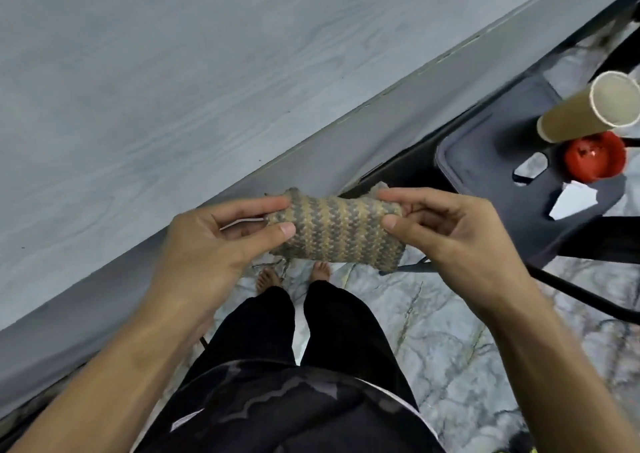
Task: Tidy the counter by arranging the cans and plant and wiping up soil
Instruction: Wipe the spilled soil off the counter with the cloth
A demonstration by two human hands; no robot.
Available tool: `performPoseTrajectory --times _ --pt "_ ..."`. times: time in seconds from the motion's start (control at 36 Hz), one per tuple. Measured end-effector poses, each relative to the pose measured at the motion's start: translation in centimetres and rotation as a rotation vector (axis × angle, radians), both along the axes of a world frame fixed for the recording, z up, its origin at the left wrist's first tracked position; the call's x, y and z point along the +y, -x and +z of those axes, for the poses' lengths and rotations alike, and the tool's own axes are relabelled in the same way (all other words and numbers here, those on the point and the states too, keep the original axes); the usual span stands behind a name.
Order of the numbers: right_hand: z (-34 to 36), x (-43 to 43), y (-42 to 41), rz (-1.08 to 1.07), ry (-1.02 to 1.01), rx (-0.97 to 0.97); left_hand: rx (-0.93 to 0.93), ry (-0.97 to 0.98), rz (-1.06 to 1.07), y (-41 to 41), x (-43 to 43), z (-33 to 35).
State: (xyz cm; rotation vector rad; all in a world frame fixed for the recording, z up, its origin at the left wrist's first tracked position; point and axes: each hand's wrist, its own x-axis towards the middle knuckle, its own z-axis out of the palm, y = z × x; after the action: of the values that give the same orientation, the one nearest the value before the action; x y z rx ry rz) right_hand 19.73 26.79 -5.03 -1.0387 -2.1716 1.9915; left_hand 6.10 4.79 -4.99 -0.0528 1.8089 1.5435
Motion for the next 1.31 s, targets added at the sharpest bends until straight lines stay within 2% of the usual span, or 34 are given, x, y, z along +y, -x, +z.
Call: performPoseTrajectory --times 0.28,0.78,1.0,1.31 --pt "-2.6 3.6 -2.4 -0.346 -0.012 0.002 -0.013 -0.01 -0.2 1.3 8.6 -2.5" --pt "-7.1 16.5 -5.2 -0.793 -0.149 0.003 0.02 -0.064 -0.362 0.2 29.9 -6.9" --pt "-11.0 19.2 -5.1 -0.87 -0.159 -0.03 0.089 -0.028 -0.468 0.9 34.4 -10.6" --pt "-14.6 20.9 -4.6 -0.873 -0.195 -0.114 0.131 0.045 -0.5 1.3 37.0 -14.2"
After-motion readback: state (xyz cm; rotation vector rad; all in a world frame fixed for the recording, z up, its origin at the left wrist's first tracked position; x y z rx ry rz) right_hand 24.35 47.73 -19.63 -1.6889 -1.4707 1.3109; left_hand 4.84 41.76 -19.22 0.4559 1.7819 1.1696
